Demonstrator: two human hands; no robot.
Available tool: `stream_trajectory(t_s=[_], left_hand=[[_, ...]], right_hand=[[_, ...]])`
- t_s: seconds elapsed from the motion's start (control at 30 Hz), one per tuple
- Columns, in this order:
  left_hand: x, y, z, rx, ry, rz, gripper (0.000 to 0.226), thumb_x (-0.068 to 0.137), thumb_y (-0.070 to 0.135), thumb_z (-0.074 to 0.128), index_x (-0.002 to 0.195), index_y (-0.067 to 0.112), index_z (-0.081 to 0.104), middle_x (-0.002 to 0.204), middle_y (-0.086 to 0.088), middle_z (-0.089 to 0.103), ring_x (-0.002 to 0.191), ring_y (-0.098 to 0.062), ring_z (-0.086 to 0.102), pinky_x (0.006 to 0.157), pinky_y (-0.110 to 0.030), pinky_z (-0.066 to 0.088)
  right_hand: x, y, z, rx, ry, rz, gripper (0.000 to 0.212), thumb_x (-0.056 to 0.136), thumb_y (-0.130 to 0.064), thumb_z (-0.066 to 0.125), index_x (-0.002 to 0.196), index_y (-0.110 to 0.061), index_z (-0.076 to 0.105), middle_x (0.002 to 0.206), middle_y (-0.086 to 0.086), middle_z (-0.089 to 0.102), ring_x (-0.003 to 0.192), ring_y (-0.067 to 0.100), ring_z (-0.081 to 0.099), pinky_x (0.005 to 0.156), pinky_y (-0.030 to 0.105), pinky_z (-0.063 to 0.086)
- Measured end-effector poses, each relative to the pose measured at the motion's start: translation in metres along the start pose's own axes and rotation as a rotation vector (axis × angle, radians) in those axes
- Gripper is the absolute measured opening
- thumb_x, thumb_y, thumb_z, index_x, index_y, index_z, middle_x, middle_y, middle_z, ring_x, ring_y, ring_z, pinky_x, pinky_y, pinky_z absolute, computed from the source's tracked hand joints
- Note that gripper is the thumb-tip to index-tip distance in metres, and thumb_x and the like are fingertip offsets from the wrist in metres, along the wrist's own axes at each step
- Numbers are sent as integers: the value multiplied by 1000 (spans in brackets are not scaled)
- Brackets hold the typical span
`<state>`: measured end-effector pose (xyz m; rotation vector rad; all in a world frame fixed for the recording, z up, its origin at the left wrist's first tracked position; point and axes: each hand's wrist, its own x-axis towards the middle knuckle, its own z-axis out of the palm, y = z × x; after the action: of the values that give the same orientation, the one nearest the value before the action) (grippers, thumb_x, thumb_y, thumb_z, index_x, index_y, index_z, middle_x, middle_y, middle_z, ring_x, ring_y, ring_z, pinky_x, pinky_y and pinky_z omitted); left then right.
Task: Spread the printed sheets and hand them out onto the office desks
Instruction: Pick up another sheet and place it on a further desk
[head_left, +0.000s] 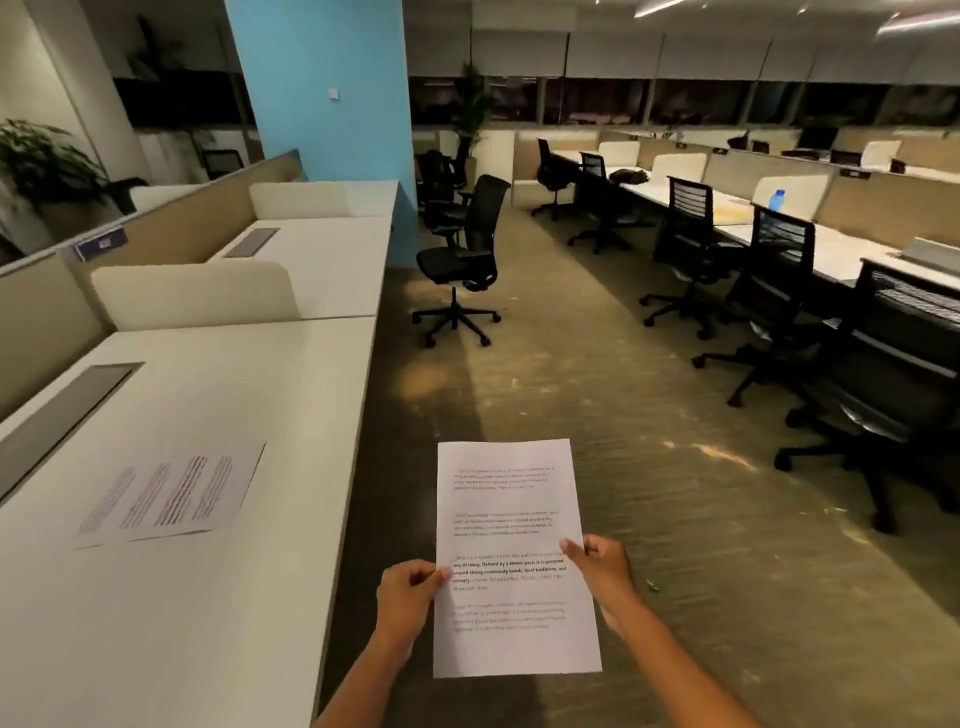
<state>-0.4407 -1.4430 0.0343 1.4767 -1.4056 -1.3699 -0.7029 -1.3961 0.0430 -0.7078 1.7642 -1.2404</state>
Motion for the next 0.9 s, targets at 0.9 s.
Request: stream_trajectory(t_s=[0.9], left_hand=[[584, 137, 122, -47, 27, -95, 16, 85, 19, 73, 69, 16, 76, 77, -1, 77, 76, -24, 74, 76, -49, 60]], right_hand=[[572, -189, 58, -67, -57, 44, 4, 87, -6, 68, 91, -6, 68, 89, 6, 75, 80, 22, 73, 67, 32, 60]])
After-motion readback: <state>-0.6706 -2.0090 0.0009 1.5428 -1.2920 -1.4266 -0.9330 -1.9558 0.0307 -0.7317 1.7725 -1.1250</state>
